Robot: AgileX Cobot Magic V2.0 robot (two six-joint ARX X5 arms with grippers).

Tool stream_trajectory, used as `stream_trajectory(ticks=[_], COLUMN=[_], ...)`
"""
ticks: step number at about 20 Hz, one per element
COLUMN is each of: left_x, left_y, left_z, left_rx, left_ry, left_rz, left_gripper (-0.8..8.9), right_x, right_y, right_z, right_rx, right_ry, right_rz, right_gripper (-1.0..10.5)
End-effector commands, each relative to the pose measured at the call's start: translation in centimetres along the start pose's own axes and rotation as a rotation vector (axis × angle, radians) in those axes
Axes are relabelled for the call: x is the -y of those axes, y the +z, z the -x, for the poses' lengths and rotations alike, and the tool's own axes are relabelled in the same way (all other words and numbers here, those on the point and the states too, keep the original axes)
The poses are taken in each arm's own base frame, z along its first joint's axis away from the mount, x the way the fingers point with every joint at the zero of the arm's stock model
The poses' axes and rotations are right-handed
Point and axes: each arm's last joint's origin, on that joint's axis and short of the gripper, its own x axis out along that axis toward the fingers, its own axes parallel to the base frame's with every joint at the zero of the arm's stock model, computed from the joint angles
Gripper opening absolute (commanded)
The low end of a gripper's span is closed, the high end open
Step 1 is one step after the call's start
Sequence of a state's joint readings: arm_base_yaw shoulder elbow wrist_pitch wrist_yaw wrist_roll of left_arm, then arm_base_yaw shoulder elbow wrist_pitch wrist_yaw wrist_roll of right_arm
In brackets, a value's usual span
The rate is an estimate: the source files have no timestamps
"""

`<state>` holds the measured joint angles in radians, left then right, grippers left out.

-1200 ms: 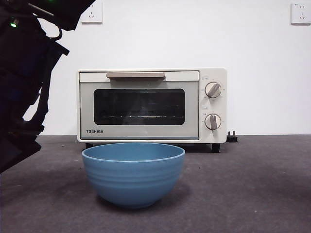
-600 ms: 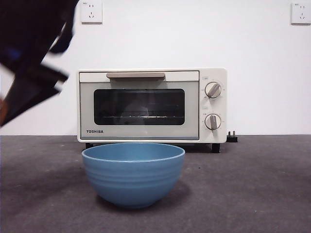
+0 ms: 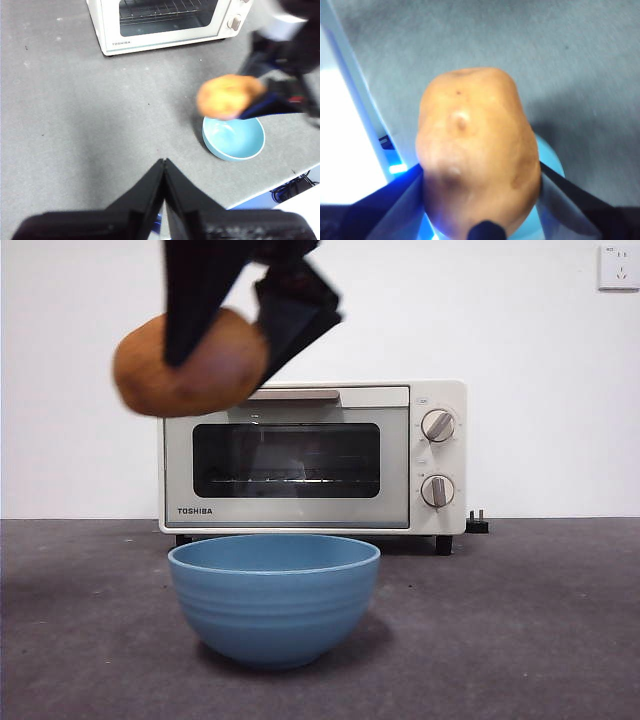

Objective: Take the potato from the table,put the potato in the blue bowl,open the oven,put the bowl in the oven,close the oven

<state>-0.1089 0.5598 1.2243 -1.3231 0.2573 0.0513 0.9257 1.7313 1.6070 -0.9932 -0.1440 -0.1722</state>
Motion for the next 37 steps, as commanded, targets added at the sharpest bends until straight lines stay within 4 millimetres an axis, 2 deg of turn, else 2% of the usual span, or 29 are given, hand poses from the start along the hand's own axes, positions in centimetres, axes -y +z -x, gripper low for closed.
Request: stream_trajectory(ticks=[1, 5, 8, 15, 23, 30, 31, 37], left_x=[0.0, 0.0, -0.2, -0.6, -0.9, -0.9, -0.9, -0.9], left_y=[0.0, 0.2, 0.6, 1.5, 2.0, 2.0, 2.0, 2.0], left_z=[0.0, -0.1, -0.7, -2.2, -3.1, -3.1, -3.1, -3.1], left_rx=[0.006, -0.002, -0.028, -0.090, -0.126, -0.126, -0.126, -0.127], left_ry=[-0.007, -0.014, -0.015, -0.018, -0.020, -0.019, -0.019, -0.019], left_rz=[0.004, 0.025, 0.031, 0.047, 0.057, 0.057, 0.057, 0.057], left_gripper=[-0.06, -0.05, -0.05, -0.06, -0.06, -0.06, -0.06, -0.06], right_x=[0.1, -0.3, -0.3, 0.2, 0.7, 0.7, 0.7, 0.7], right_y=[-3.1, -7.3, -8.4, -7.8, -8.0, -7.8, -7.8, -7.8], right_z=[0.1, -0.1, -1.9, -4.2, -7.6, -7.9, -7.9, -7.9], right_rx=[-0.017, -0.002, -0.002, 0.057, -0.025, -0.019, -0.017, -0.016], right_ry=[-0.016, -0.075, -0.080, -0.090, -0.056, -0.055, -0.053, -0.048], right_rz=[-0.039, -0.100, -0.122, -0.142, -0.178, -0.171, -0.164, -0.165], right_gripper=[-0.1, -0.1, -0.1, 0.0, 0.2, 5.2, 5.5, 5.5])
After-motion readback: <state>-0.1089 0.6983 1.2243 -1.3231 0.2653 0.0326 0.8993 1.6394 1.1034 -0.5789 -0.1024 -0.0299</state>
